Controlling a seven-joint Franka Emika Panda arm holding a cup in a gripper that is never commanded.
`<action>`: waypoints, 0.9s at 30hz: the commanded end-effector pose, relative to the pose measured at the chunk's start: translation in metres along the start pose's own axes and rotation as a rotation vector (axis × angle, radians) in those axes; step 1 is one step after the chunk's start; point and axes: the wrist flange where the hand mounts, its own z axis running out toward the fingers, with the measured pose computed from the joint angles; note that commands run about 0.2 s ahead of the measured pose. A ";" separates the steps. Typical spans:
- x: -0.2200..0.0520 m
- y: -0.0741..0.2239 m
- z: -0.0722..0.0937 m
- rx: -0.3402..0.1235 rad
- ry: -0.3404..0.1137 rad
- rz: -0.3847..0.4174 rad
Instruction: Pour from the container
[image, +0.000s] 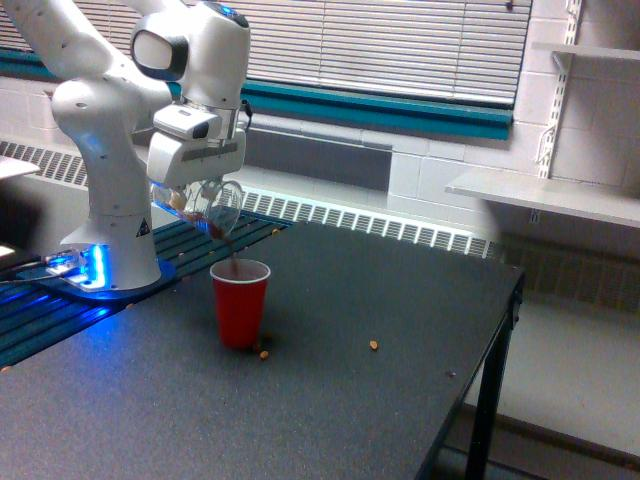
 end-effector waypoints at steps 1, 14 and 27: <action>-0.009 -0.004 0.020 -0.043 -0.029 -0.014; -0.009 -0.006 0.032 -0.073 -0.043 -0.047; -0.007 -0.008 0.039 -0.079 -0.046 -0.060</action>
